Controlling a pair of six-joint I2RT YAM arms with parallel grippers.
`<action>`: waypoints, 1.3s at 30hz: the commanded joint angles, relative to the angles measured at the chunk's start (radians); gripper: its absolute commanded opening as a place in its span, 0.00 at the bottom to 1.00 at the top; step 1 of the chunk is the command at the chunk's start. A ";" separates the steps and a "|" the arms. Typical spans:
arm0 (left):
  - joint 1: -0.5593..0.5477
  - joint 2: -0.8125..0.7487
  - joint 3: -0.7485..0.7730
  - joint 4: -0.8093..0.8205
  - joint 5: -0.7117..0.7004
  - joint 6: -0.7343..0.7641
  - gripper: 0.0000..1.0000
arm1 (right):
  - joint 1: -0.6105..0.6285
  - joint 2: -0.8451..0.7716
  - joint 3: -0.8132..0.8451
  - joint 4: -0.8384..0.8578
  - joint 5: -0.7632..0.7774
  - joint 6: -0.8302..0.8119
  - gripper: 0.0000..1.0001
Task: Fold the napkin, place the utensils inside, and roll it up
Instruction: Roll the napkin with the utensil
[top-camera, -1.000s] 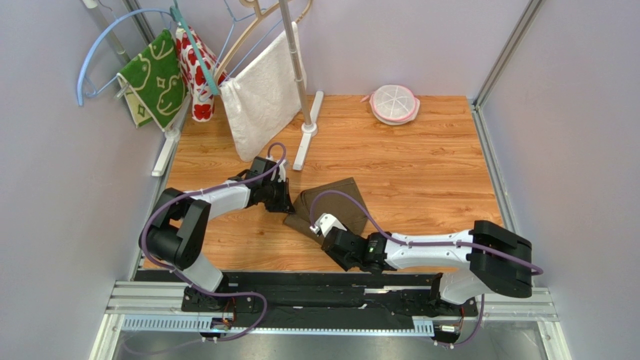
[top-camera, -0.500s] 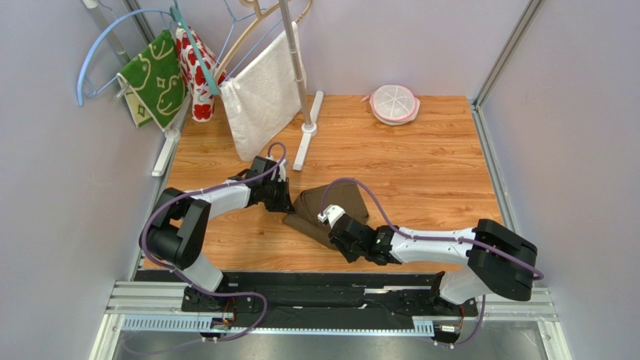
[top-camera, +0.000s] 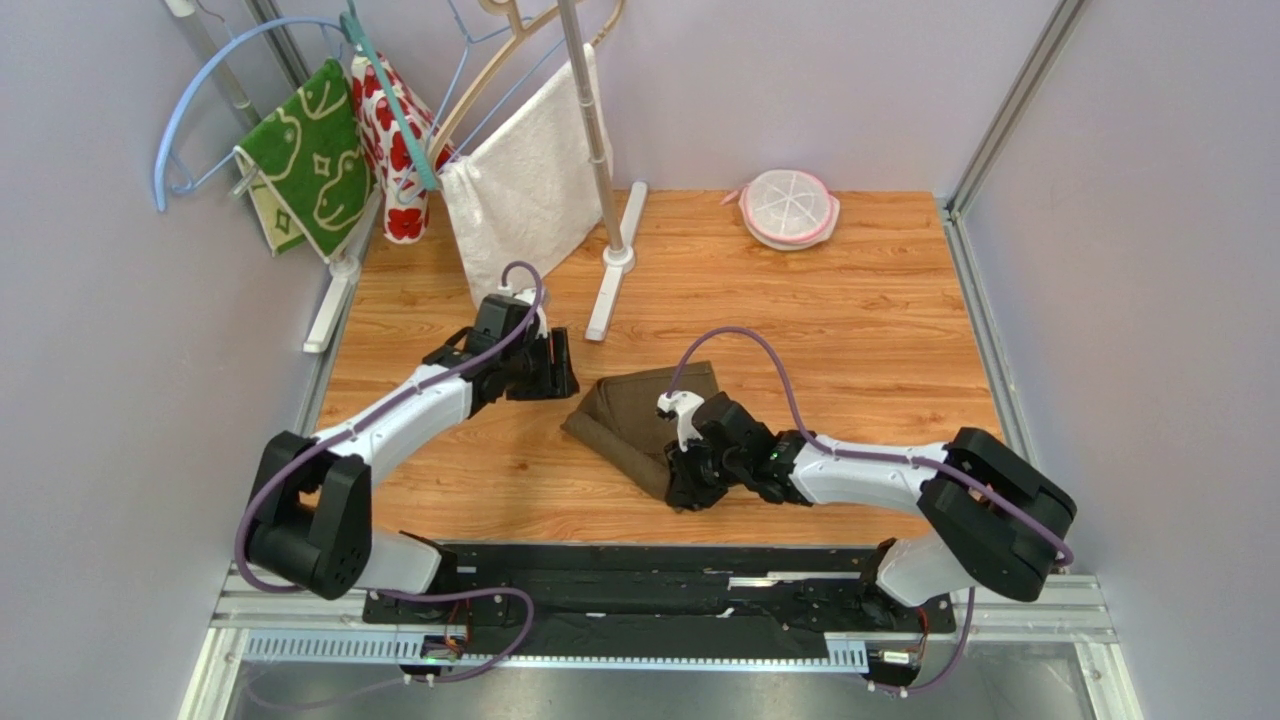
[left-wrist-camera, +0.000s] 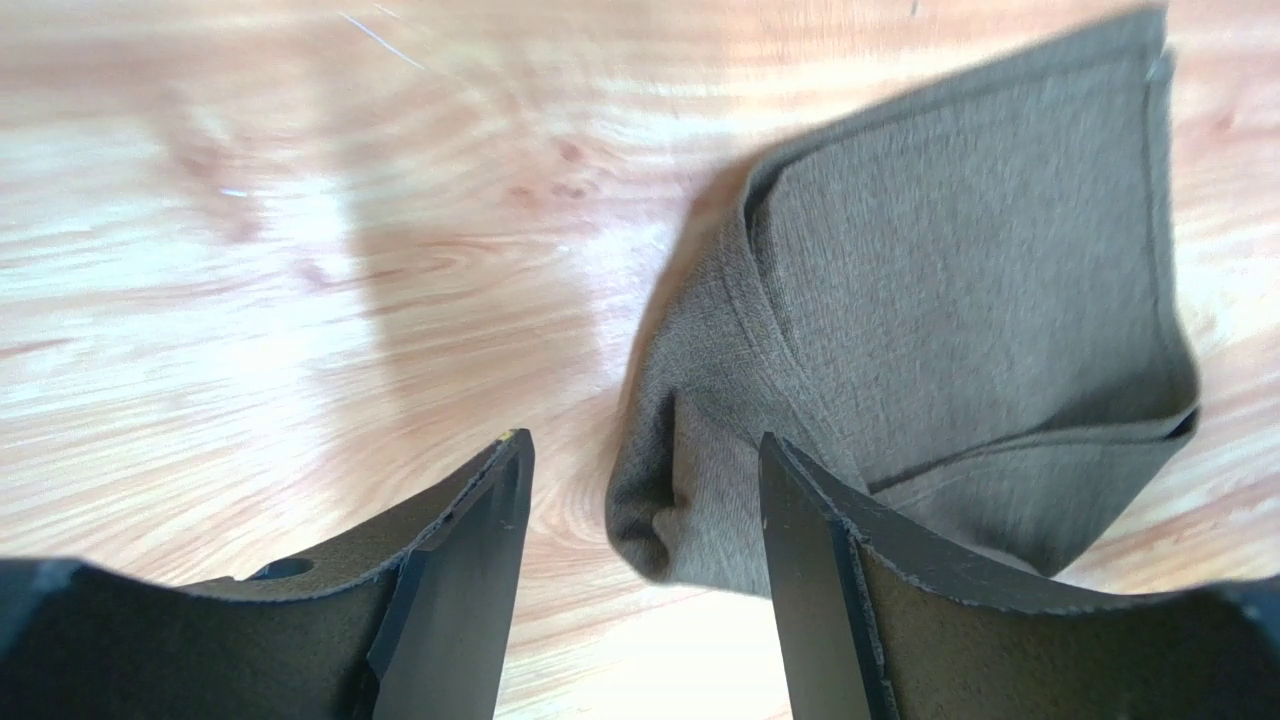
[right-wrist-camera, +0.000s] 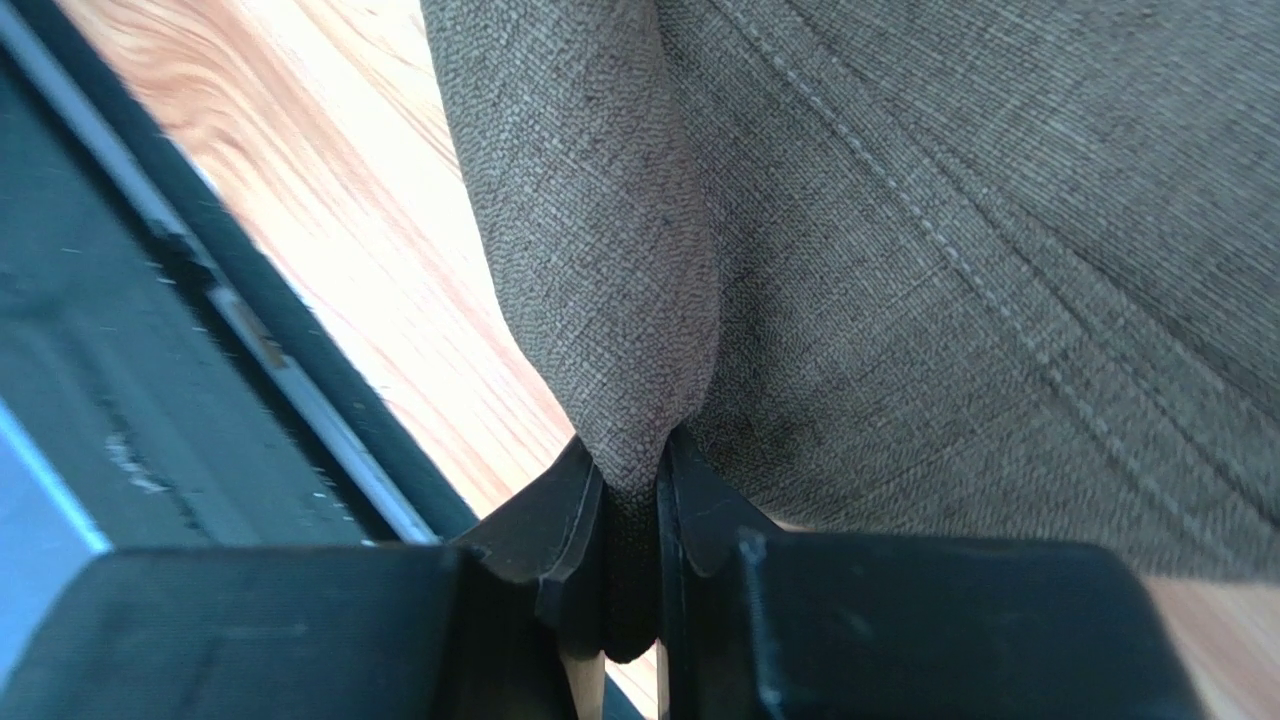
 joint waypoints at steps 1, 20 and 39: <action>0.008 -0.096 -0.047 0.061 -0.032 -0.011 0.65 | -0.039 0.084 -0.061 0.009 -0.128 0.058 0.12; 0.006 -0.084 -0.217 0.378 0.115 -0.026 0.53 | -0.151 0.188 -0.106 0.142 -0.271 0.111 0.11; 0.006 0.131 -0.161 0.426 0.193 -0.023 0.01 | -0.156 0.167 -0.084 0.095 -0.249 0.118 0.24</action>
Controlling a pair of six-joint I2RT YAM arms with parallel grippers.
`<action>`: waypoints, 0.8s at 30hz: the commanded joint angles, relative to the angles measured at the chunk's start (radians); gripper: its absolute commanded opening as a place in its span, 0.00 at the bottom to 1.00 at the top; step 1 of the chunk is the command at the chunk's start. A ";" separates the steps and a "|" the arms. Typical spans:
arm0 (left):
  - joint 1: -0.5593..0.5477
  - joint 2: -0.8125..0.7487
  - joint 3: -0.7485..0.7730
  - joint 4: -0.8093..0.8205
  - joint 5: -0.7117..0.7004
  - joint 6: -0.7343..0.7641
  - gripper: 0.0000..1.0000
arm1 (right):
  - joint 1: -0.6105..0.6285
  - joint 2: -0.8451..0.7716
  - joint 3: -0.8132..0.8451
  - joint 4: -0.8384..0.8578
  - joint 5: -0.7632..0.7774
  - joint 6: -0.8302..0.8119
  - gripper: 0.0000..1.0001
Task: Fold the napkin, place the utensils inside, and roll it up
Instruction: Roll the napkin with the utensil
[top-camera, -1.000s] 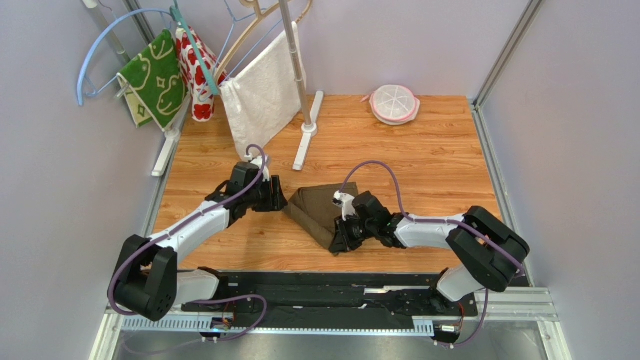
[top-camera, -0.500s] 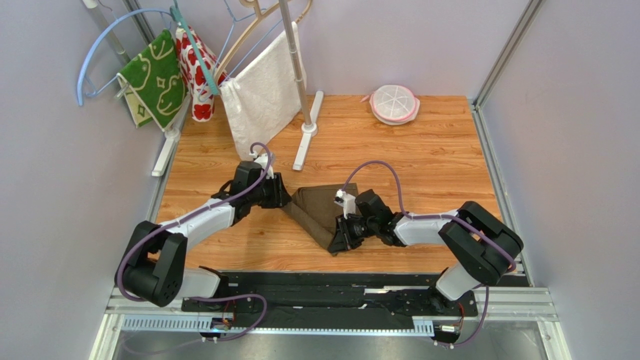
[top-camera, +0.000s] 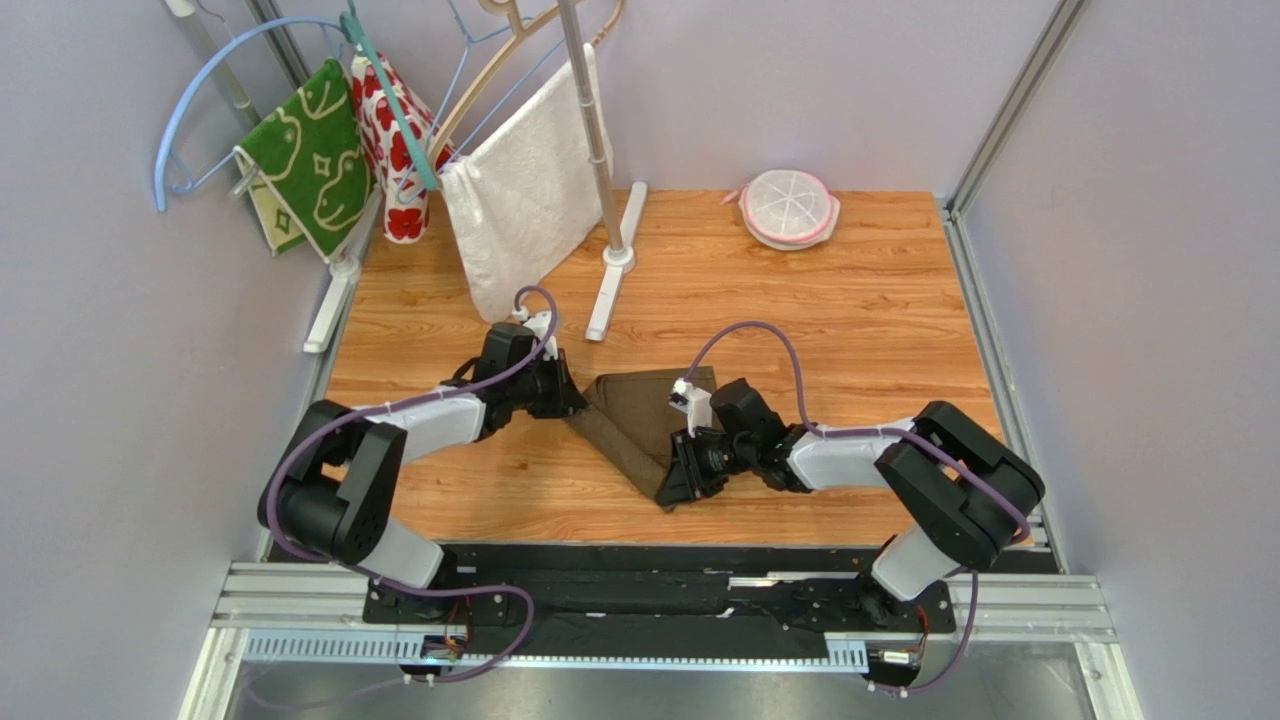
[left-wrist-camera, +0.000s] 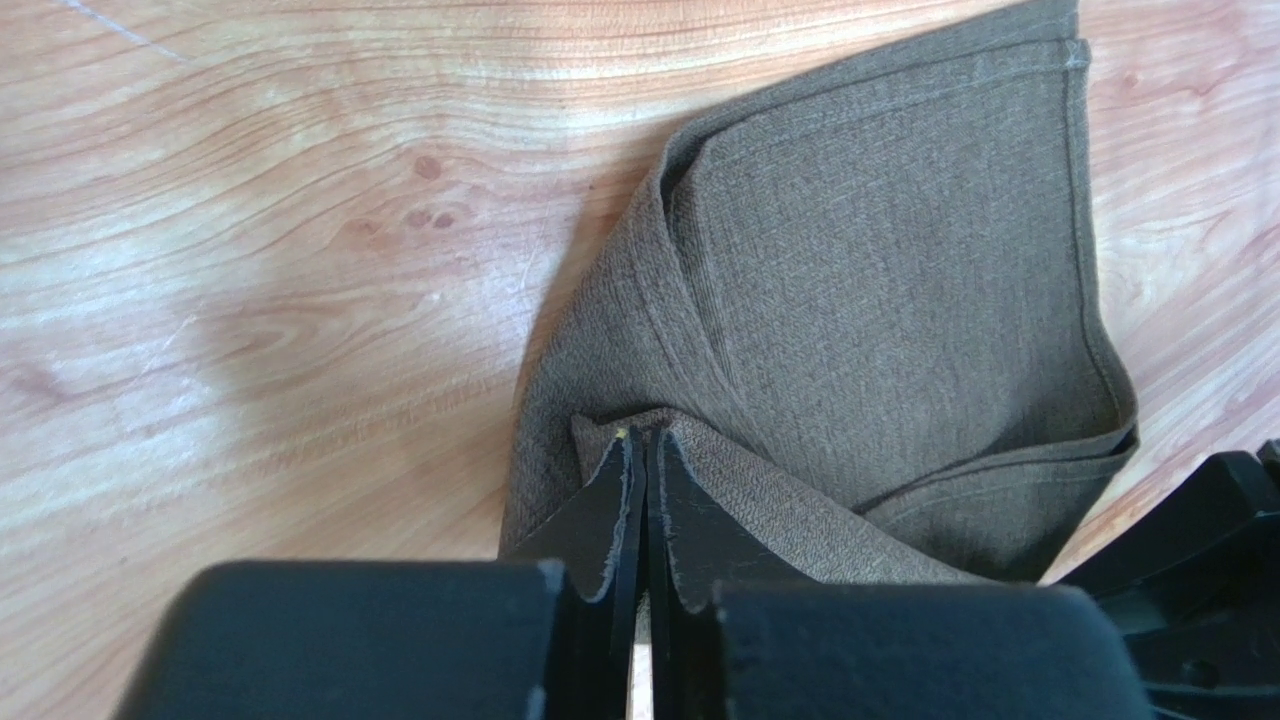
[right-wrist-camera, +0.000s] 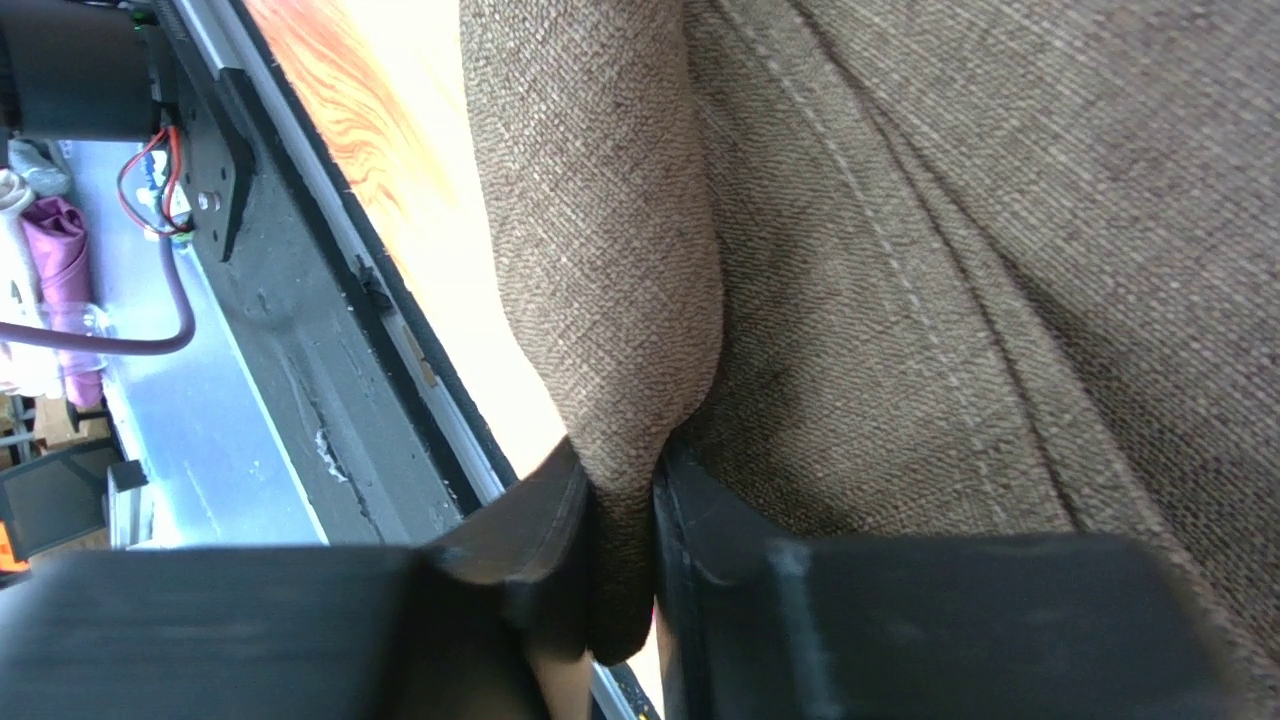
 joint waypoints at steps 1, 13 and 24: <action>0.000 0.074 0.065 -0.036 0.014 0.024 0.00 | 0.005 0.017 -0.025 -0.190 0.108 -0.032 0.27; 0.000 0.182 0.142 -0.151 0.000 0.099 0.00 | 0.007 -0.256 0.139 -0.543 0.273 -0.095 0.58; 0.000 0.206 0.158 -0.167 0.015 0.102 0.00 | 0.103 -0.425 0.227 -0.633 0.513 -0.185 0.61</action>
